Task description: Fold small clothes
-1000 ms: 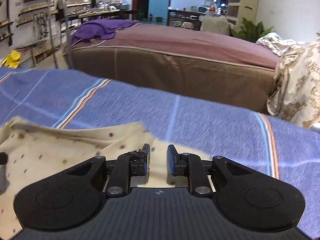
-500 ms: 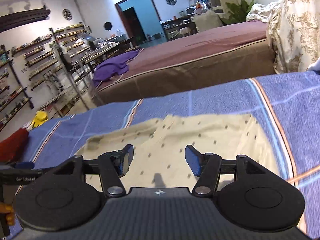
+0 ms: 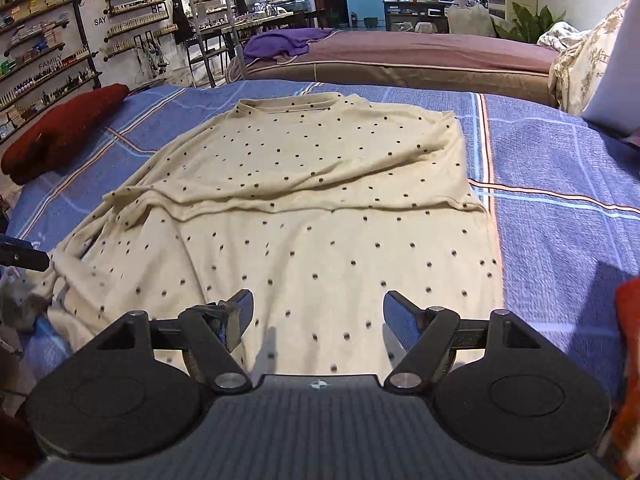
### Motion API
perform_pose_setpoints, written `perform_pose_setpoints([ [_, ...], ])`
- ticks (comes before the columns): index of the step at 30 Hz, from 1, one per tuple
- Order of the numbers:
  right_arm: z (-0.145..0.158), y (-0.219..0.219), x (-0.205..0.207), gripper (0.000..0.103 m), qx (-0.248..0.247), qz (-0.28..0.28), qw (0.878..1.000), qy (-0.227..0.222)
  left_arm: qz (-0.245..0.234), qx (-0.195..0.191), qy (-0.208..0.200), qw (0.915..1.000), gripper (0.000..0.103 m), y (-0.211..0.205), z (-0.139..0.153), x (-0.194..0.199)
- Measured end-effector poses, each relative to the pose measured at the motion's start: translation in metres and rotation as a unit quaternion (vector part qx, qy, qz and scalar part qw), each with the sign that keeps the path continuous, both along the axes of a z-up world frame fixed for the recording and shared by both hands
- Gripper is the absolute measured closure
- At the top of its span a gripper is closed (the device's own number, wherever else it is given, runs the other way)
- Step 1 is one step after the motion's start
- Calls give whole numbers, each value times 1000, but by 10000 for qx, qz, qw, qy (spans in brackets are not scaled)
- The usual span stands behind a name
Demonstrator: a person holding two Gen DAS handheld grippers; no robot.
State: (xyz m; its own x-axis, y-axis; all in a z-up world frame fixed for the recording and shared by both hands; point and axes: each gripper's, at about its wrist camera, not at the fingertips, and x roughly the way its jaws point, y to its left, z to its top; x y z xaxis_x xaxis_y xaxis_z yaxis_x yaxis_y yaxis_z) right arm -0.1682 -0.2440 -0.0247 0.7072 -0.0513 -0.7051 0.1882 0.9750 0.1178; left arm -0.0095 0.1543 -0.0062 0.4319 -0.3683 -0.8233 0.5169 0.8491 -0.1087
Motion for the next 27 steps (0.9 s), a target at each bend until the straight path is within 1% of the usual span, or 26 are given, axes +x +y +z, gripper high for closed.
perform_pose_setpoints([
  [1,2,-1,-10,0,-40,-96,9999,19,-27,15,-14,10000,2,-1,-2,-3],
  [4,8,-7,-48,0,43,-250,9996,-79,-102,-7,-22,9999,8,1,-6,-15],
  [5,9,-7,-60,0,8,-300,9995,-70,-157,-65,-39,9998,13,-1,-6,-19],
  [6,9,-6,-69,0,-38,-316,9995,-35,-272,-163,-99,9994,18,-4,-3,-22],
  [8,7,-3,-86,0,-149,-344,9993,69,-573,-244,-350,9974,19,-12,3,-29],
  [9,6,-2,-93,0,-189,-369,9991,112,-777,-165,-514,9955,19,-19,6,-32],
  [11,1,1,-104,0,-204,-388,9988,206,-1099,156,-784,9907,20,-33,6,-34],
  [12,-1,2,-107,0,-189,-410,9987,224,-1240,299,-911,9876,25,-38,4,-32],
  [13,-2,2,-108,0,-146,-426,9987,220,-1428,424,-1127,9824,28,-42,1,-28],
  [14,-3,2,-108,0,-95,-439,9988,212,-1663,464,-1287,9765,37,-43,-4,-25],
  [15,-4,2,-108,0,-63,-453,9987,202,-1921,457,-1304,9716,45,-43,-9,-20],
  [16,-3,2,-107,0,-52,-471,9987,190,-2218,469,-1179,9668,48,-43,-16,-12],
  [17,-3,2,-106,0,-54,-477,9987,180,-2417,511,-1018,9636,52,-42,-21,-6],
  [18,-2,4,-107,0,-82,-483,9987,168,-2561,536,-836,9615,53,-39,-25,1],
  [19,0,5,-108,0,-121,-500,9986,147,-2651,494,-727,9602,53,-36,-26,6],
  [21,0,4,-111,0,-131,-536,9984,122,-2813,291,-591,9574,53,-26,-22,13],
  [23,-1,3,-111,0,-117,-582,9981,159,-2992,265,-524,9524,52,-20,-20,17],
  [25,-3,3,-108,0,-78,-594,9980,184,-3075,232,-401,9504,52,-17,-22,22],
  [26,-4,2,-107,0,-57,-593,9980,199,-3093,160,-312,9503,55,-18,-24,24],
  [27,-5,2,-106,0,-58,-591,9980,225,-3156,126,-198,9486,64,-21,-28,25],
])
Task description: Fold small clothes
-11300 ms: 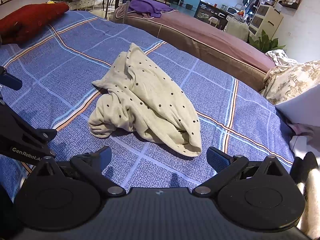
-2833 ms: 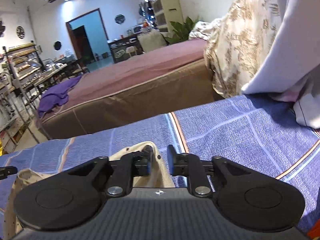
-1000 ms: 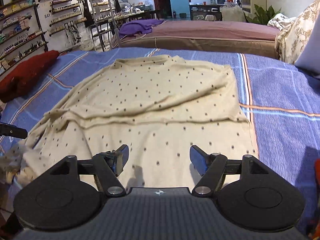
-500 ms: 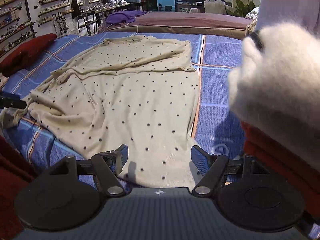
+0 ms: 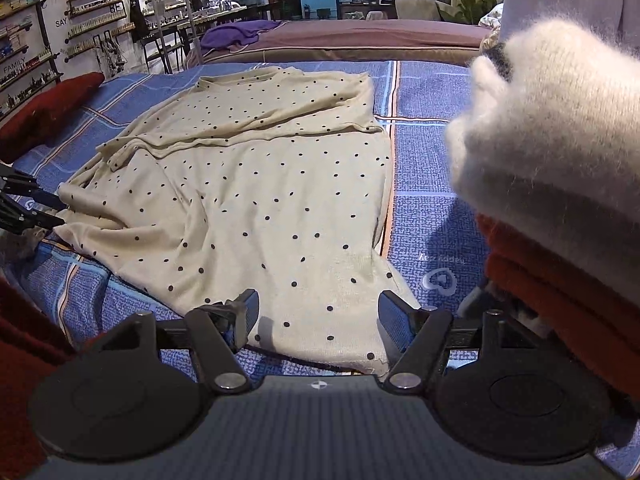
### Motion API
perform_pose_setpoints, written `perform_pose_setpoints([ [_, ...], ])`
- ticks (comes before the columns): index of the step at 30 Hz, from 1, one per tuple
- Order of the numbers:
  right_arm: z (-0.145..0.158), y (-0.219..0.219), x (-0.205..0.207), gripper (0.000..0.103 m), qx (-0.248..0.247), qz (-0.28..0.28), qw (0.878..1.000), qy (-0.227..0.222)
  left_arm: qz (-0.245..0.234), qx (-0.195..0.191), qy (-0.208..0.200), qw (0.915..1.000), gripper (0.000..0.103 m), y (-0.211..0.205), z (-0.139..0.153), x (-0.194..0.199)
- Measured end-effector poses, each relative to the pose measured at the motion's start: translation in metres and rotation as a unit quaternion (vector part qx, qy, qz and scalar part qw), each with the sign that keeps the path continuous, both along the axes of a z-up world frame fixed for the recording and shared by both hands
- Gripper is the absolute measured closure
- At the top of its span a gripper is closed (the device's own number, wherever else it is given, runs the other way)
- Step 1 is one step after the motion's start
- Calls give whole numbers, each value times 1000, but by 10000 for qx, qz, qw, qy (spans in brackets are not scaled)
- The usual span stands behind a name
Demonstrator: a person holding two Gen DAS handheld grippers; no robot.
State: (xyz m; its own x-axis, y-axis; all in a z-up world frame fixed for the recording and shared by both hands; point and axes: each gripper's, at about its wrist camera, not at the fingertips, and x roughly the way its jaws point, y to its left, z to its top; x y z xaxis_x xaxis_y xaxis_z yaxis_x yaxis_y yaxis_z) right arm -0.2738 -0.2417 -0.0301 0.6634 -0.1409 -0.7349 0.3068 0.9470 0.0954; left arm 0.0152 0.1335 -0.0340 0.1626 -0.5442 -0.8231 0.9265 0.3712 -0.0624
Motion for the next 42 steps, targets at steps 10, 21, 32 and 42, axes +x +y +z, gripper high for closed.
perform_pose_setpoints([
  [10,-1,-8,-6,0,-108,-211,9996,122,84,-343,490,9982,95,2,10,-25],
  [21,-4,-24,-23,0,16,-480,9987,163,1134,-1668,1362,9699,95,63,51,-74],
  [32,-19,-37,-28,86,927,-490,9942,254,1976,-1022,1630,9612,95,74,4,-60],
  [42,62,-89,-70,92,2864,-848,9512,-778,2163,-1797,1637,9456,94,97,51,-55],
])
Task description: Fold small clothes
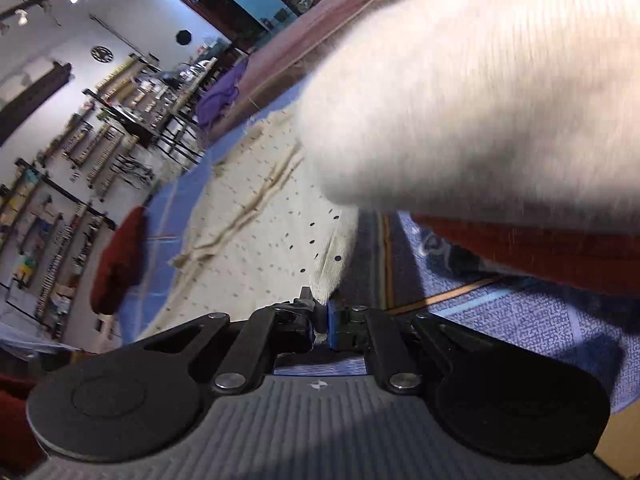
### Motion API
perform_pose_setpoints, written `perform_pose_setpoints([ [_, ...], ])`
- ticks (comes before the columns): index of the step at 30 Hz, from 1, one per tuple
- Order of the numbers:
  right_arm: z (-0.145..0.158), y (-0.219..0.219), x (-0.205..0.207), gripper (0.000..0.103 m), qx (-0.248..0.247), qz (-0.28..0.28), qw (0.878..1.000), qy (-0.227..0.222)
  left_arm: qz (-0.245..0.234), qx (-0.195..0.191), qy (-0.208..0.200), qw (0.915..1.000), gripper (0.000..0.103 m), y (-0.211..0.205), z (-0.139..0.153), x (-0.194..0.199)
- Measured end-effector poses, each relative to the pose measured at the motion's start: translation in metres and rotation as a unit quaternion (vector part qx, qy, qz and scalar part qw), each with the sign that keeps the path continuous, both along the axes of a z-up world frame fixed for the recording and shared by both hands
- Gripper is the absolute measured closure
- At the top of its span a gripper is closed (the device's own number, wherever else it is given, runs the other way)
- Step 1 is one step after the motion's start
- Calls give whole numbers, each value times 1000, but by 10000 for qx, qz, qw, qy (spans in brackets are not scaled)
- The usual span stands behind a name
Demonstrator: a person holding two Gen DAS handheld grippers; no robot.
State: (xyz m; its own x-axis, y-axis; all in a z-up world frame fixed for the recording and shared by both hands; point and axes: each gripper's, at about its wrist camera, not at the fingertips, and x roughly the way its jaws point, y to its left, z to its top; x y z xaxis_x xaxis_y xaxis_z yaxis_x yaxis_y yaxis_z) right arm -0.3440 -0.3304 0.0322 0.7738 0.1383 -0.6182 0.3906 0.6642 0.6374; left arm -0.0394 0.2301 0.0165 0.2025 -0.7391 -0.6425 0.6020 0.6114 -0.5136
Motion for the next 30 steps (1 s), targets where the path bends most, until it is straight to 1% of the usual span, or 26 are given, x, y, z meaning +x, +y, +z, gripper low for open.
perform_pose_setpoints([
  [1,2,2,2,92,-259,37,9995,184,-47,311,-111,9994,94,-4,-5,-1],
  [2,-1,7,7,92,-647,170,9963,532,-61,547,-50,9985,94,-6,-13,0],
  [3,-9,11,11,92,-881,241,9924,825,-38,687,167,9975,94,-6,-25,2],
  [5,-29,17,14,92,-971,257,9883,1151,14,855,425,9954,94,-4,-46,3],
  [6,-40,19,15,92,-979,312,9868,1255,10,1028,441,9937,94,-4,-54,1],
  [7,-48,23,16,92,-1133,368,9832,1380,-29,1232,449,9914,94,-6,-62,-1],
  [9,-59,33,21,91,-1596,572,9713,1668,-26,1517,495,9872,95,-6,-75,-5],
  [11,-67,44,25,91,-2123,738,9551,1931,40,1636,629,9845,95,-3,-84,-6],
  [12,-69,45,30,89,-2342,816,9461,2084,68,1709,628,9833,95,-2,-87,-7],
  [13,-70,46,29,89,-2476,864,9408,2149,65,1748,590,9828,95,-1,-87,-7],
  [14,-68,47,29,86,-2631,863,9351,2212,47,1769,527,9828,92,0,-85,-8],
  [15,-64,46,29,78,-2773,840,9299,2265,36,1806,442,9826,87,2,-80,-9],
  [16,-58,46,28,74,-2887,811,9262,2287,53,1858,352,9819,83,3,-75,-9],
  [17,-52,42,25,70,-2967,774,9242,2277,97,1905,293,9812,68,6,-68,-8],
  [18,-43,42,24,69,-3014,731,9245,2218,171,1881,290,9816,52,10,-60,-6],
  [19,-33,41,23,68,-3050,705,9262,2101,229,1782,312,9832,48,12,-50,-4],
  [20,-24,41,20,66,-3099,703,9283,1933,239,1623,278,9861,46,12,-39,-3],
  [21,-15,43,21,59,-3133,744,9302,1762,214,1447,181,9891,43,9,-26,-2],
  [22,-7,45,24,55,-3137,811,9325,1593,152,1310,60,9912,39,5,-14,-1],
  [24,3,56,38,34,-3072,1003,9386,1206,-34,1181,-237,9927,14,-8,6,0],
  [26,4,63,51,22,-2792,1131,9495,875,-234,1156,-609,9911,8,-26,23,1],
  [27,4,64,56,19,-2567,1155,9564,773,-311,1144,-791,9898,7,-34,27,1],
  [28,1,65,63,12,-2298,1150,9640,682,-315,1187,-965,9877,6,-43,29,1],
  [29,-3,64,68,2,-1978,1083,9725,579,-265,1323,-1140,9843,5,-54,29,1],
  [30,-6,63,71,0,-1662,957,9802,492,-249,1510,-1329,9792,4,-65,28,2],
])
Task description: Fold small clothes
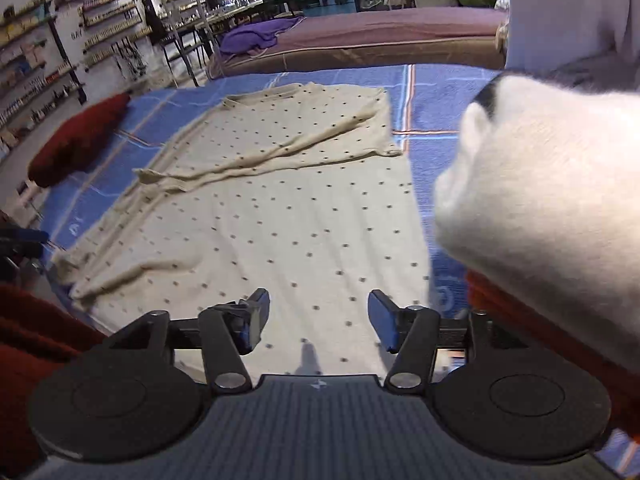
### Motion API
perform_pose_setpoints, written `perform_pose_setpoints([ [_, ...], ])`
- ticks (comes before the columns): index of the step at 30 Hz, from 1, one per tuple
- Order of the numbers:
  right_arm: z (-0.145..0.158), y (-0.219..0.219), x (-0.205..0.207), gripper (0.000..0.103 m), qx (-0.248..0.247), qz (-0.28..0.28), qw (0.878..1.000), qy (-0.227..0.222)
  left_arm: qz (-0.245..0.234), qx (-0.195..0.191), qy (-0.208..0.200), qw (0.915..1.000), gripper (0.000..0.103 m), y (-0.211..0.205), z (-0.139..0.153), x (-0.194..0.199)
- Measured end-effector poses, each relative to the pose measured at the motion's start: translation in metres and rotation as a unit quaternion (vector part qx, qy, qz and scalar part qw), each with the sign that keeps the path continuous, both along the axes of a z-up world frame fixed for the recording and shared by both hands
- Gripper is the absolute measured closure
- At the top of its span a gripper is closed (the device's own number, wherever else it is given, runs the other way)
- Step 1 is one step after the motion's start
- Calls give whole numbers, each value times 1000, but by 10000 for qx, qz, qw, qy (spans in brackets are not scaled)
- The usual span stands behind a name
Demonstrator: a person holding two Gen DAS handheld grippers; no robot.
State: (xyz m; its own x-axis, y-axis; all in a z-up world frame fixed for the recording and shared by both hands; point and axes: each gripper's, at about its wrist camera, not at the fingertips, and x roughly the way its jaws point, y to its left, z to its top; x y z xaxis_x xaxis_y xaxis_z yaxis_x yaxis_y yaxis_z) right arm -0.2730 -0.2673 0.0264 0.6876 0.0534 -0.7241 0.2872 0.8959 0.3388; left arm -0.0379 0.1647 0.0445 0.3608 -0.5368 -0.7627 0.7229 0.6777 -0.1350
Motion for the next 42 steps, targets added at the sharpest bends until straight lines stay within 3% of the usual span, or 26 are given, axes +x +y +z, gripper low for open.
perform_pose_setpoints([
  [2,-6,0,4,0,769,-346,9963,-179,-99,240,-505,9984,4,-27,-3,-4],
  [5,-14,3,17,0,1521,-515,9861,-420,-116,121,-1232,9922,0,-58,-7,-6],
  [8,-2,17,34,0,928,-139,9932,-683,-241,650,-2047,9764,0,-90,-16,2],
  [10,5,24,50,0,297,161,9978,-576,-499,1076,-2741,9544,2,-104,-23,11],
  [12,8,26,63,0,-87,313,9978,-573,-768,1292,-3092,9390,20,-111,-29,26],
  [13,8,25,69,0,-124,334,9977,-577,-822,1339,-3028,9400,29,-113,-30,36],
  [15,5,19,80,0,-96,392,9975,-571,-826,1266,-2586,9541,50,-112,-35,63],
  [17,4,19,85,0,-82,362,9976,-580,-666,1218,-2300,9632,60,-105,-41,84],
  [19,0,20,88,0,-39,314,9981,-532,-678,1307,-2137,9657,62,-102,-48,97],
  [21,-5,21,90,0,83,250,9986,-464,-897,1365,-2097,9640,61,-103,-53,99],
  [25,-13,21,95,0,204,177,9992,-301,-1253,1700,-2192,9525,61,-116,-67,97],
  [28,-14,20,101,0,187,202,9993,-268,-1213,1902,-2162,9499,82,-127,-76,107],
  [29,-14,19,103,0,165,233,9992,-280,-1166,1944,-2090,9513,97,-130,-78,112],
  [30,-13,18,106,0,124,253,9992,-280,-1110,1935,-2045,9531,98,-132,-78,118],
  [31,-13,17,108,0,71,264,9992,-277,-1049,1853,-2021,9559,99,-132,-76,122],
  [34,-14,12,118,0,-133,279,9992,-243,-653,1190,-1742,9753,100,-127,-53,141],
  [37,-20,7,132,0,-801,254,9964,-84,-280,724,-1657,9831,100,-123,-27,158],
  [38,-23,5,138,5,-1053,234,9941,-47,-203,622,-1670,9838,100,-122,-20,162],
  [39,-26,1,144,20,-1246,213,9920,-27,-126,534,-1690,9841,100,-123,-14,166],
  [41,-33,-8,158,41,-1429,96,9897,10,-9,363,-1636,9858,100,-124,-5,173],
  [42,-36,-14,164,42,-1384,26,9904,24,58,237,-1547,9877,100,-125,1,177],
])
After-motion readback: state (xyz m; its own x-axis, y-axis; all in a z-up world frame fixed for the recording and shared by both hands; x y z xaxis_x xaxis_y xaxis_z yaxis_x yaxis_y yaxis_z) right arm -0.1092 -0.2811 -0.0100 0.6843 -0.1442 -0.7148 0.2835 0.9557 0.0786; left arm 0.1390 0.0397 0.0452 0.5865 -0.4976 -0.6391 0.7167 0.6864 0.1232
